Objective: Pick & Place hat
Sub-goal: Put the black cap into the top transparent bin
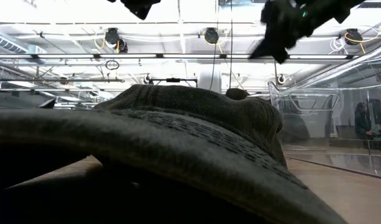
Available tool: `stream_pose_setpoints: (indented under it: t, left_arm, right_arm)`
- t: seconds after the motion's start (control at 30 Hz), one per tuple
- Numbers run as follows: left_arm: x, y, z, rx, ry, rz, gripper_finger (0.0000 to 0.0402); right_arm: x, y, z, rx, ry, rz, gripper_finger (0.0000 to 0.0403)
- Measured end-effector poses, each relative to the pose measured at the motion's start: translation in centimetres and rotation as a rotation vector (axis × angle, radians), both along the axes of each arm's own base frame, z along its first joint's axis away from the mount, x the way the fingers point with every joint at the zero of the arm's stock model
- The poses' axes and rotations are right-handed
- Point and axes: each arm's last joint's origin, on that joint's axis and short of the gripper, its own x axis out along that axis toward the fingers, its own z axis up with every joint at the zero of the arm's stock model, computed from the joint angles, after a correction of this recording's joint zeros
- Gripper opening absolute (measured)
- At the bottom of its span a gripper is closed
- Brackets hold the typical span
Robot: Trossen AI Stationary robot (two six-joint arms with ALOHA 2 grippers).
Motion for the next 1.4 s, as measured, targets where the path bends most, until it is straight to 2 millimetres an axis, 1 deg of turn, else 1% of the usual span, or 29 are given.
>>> stream_pose_setpoints:
  t: [0.1, 0.23, 0.37, 0.47, 0.57, 0.6, 0.77, 0.83, 0.9, 0.97, 1.03, 1.1, 1.17, 1.23, 1.3, 1.4]
  left_arm:
    - [0.0, 0.0, 0.1, -0.036, 0.0, 0.018, 0.0141]
    - [0.3, 0.0, 0.6, -0.039, -0.052, 0.015, 0.0141]
    - [0.3, 0.0, 0.8, -0.044, -0.073, 0.016, 0.0141]
    - [0.3, -0.1, 0.8, -0.055, -0.068, 0.021, 0.0141]
    - [0.3, -0.1, 0.7, -0.139, -0.032, 0.058, 0.0141]
    - [0.3, -0.2, 0.7, -0.144, -0.031, 0.054, 0.0141]
    - [0.2, -0.8, 0.7, -0.016, -0.073, -0.028, 0.0141]
    - [0.1, -1.5, 0.7, 0.0, -0.078, -0.042, 0.0141]
    - [-0.1, -2.5, 0.6, -0.02, -0.063, -0.023, 0.0141]
    - [0.2, -3.7, 0.1, -0.053, -0.033, 0.016, 0.0141]
    - [0.0, -5.1, -0.9, -0.059, 0.038, 0.024, 0.0141]
    - [0.2, -6.5, -2.2, -0.043, 0.102, 0.01, 0.0141]
    - [0.3, -7.8, -3.8, 0.002, 0.18, -0.005, 0.0141]
    - [0.6, -8.8, -5.4, 0.013, 0.244, -0.007, 0.0141]
    - [1.1, -9.1, -6.5, -0.028, 0.293, 0.03, 0.0141]
    - [2.4, -8.5, -8.1, -0.122, 0.386, 0.1, 0.014]
  right_arm:
    - [0.5, 1.8, -0.2, -0.041, -0.206, 0.159, 0.0]
    - [0.3, 3.7, -0.8, -0.065, -0.437, 0.314, 0.0]
    - [-0.2, 5.1, -1.6, -0.076, -0.544, 0.398, 0.0]
    - [-0.3, 5.9, -1.7, -0.069, -0.571, 0.437, 0.0]
    - [-0.4, 6.6, -1.8, -0.059, -0.559, 0.473, 0.0]
    - [-0.4, 6.9, -1.9, -0.062, -0.553, 0.484, 0.0]
    - [-0.5, 7.6, -2.1, -0.09, -0.541, 0.529, 0.0]
    - [-0.5, 7.7, -2.2, -0.097, -0.527, 0.536, 0.0]
    - [-0.5, 7.8, -2.3, -0.094, -0.515, 0.537, 0.0]
    - [-0.5, 7.8, -2.4, -0.092, -0.505, 0.536, 0.0]
    - [-0.5, 7.7, -2.6, -0.092, -0.492, 0.532, 0.0]
    - [-0.5, 7.7, -2.6, -0.101, -0.49, 0.512, 0.0]
    - [-0.4, 7.6, -2.6, -0.119, -0.49, 0.49, 0.0]
    - [-0.4, 7.6, -2.6, -0.134, -0.49, 0.472, 0.0]
    - [-0.4, 7.5, -2.5, -0.14, -0.49, 0.451, 0.0]
    - [-0.4, 7.4, -2.5, -0.144, -0.489, 0.434, 0.0]
